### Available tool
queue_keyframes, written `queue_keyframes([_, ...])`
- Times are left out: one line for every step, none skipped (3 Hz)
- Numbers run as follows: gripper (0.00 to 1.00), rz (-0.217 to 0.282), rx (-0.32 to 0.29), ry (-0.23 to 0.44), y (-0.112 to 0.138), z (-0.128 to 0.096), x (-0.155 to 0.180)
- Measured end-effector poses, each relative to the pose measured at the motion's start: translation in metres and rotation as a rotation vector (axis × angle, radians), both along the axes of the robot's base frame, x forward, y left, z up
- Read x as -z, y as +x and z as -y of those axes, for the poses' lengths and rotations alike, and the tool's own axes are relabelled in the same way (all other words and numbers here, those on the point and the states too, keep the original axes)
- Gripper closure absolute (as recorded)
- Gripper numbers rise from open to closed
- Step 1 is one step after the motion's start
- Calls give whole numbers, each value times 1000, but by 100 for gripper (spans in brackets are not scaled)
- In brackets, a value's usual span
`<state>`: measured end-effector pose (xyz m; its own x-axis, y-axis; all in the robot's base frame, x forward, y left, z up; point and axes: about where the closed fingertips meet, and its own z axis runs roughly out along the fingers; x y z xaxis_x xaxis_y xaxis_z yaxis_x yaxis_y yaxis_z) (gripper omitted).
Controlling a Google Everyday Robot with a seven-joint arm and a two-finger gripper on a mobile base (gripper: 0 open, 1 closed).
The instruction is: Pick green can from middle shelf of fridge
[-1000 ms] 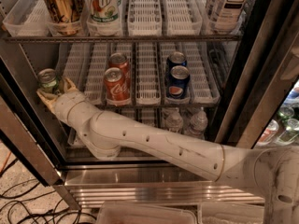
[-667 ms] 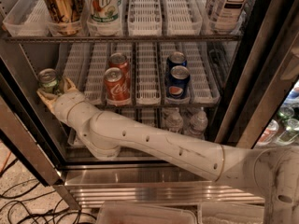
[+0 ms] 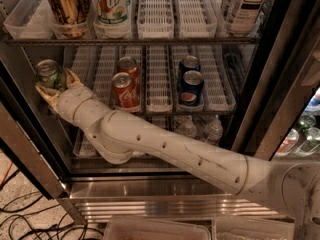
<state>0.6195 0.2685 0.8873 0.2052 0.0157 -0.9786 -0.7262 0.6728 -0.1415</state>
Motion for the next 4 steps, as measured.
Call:
queue_keyframes([100, 3, -22, 4, -11, 6, -8])
queue_keyframes([100, -43, -50, -6, -34, 14, -3])
queue_keyframes([100, -108, -124, -29, -56, 19, 7])
queue_keyframes([100, -178, -232, -8, -67, 28, 19])
